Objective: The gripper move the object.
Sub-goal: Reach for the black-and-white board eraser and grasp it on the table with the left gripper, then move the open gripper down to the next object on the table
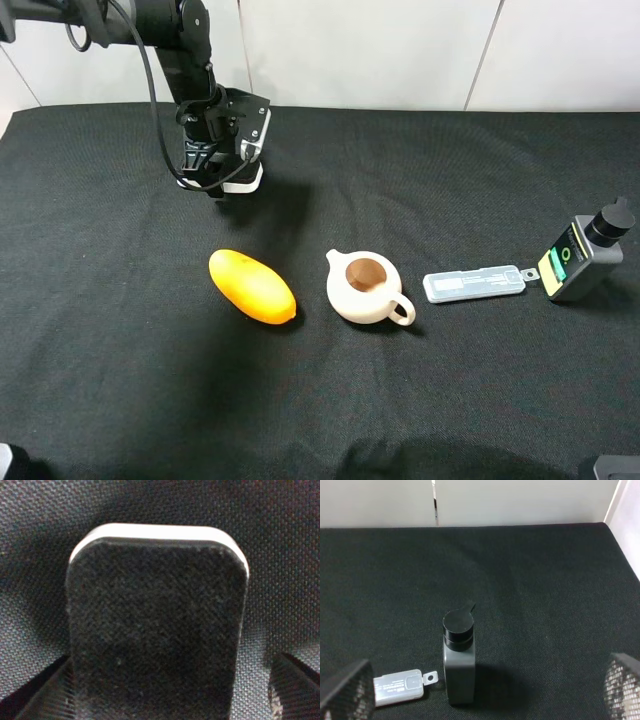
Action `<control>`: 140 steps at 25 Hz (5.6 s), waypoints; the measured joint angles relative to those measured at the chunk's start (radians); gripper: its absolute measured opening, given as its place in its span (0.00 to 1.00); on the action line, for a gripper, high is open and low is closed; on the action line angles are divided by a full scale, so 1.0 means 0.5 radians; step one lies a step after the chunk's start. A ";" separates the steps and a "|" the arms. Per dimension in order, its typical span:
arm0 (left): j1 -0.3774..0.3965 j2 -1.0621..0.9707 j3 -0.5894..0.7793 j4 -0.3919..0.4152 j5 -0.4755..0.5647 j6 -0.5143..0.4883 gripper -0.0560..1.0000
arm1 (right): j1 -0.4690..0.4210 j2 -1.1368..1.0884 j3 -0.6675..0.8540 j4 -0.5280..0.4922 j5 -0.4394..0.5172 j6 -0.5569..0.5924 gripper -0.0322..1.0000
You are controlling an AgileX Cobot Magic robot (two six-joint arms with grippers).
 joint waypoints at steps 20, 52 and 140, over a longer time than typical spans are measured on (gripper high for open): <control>0.000 0.000 0.000 0.000 -0.004 0.001 0.78 | 0.000 0.000 0.000 0.000 0.000 0.000 0.70; 0.000 0.000 -0.044 0.000 -0.055 -0.666 0.67 | 0.000 0.000 0.000 0.000 0.000 0.000 0.70; -0.913 0.064 -0.417 0.192 0.427 -2.309 0.67 | 0.000 0.000 0.000 0.006 0.000 0.000 0.70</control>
